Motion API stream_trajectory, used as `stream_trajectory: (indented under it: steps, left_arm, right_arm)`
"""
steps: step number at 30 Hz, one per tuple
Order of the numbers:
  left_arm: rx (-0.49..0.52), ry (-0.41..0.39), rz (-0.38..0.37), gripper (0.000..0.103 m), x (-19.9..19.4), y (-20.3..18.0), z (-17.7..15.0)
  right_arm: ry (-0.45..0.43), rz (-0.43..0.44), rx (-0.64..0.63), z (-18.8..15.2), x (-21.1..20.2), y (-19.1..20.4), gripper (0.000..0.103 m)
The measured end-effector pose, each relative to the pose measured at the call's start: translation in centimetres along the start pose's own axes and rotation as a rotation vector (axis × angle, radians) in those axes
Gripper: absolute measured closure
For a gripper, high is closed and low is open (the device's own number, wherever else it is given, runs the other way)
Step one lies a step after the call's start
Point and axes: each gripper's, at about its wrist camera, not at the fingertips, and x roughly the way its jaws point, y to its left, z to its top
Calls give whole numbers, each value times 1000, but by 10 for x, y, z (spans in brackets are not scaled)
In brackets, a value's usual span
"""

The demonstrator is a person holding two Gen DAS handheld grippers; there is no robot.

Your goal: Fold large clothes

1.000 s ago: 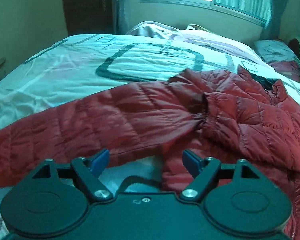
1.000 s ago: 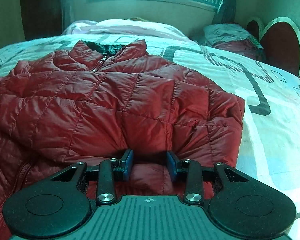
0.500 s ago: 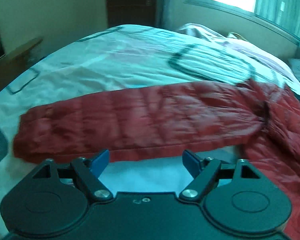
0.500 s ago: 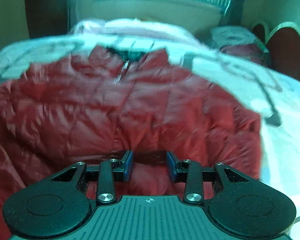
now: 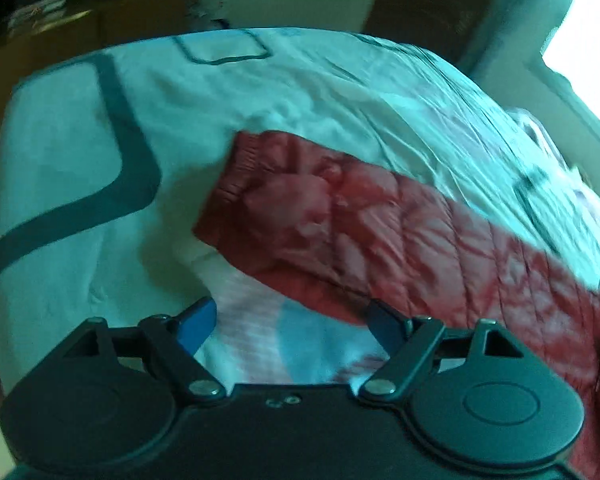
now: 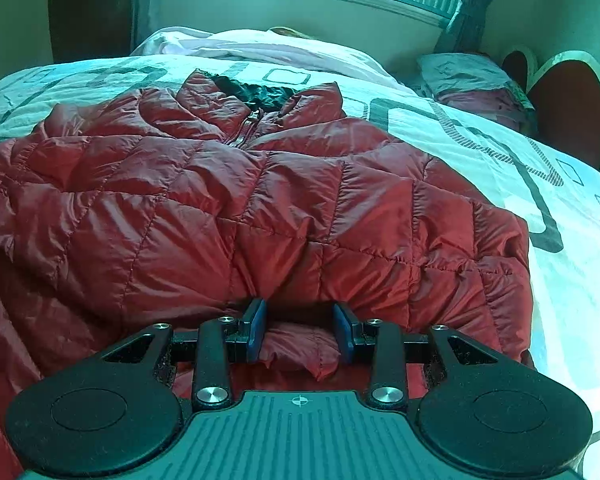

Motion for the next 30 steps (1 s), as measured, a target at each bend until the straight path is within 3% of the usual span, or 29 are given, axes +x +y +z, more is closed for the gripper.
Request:
stream_trajectory:
  steps: [4,6,7,9,10,13,17,23,30]
  left_arm:
    - [-81,-46,-27,23,9,10,12]
    - [-108,-84,-19,42,13,13,17]
    - [-121,-95,-12,46,14,14,19]
    - [-136,-113,-4,84,15,15,21]
    - [-134,-109,-20,92,16,15,21]
    - [-91,-147,-34,96,7,3,21]
    - [26,-213,-124,97,-22,-29,19]
    - [279,-223,-394,97,-70,-128,0]
    - [575,-146,-688,98,-94,-268,-81]
  right_arm:
    - [1,2,9,-1,0,-1,66]
    - [1,2,14,-1,0,-1,66]
    - [2,2,15,0,0,-2,66]
    - [0,2,19,0,1,-2,66]
    - [-1,2,21,0,1,-2,66]
    - [2,4,20,0,1,-3,66]
    - [6,26,31,1,0,-7,66]
    - [-17,54,94,-1,-9,-17,66]
    - [-80,95,174,1,-39,-37,66]
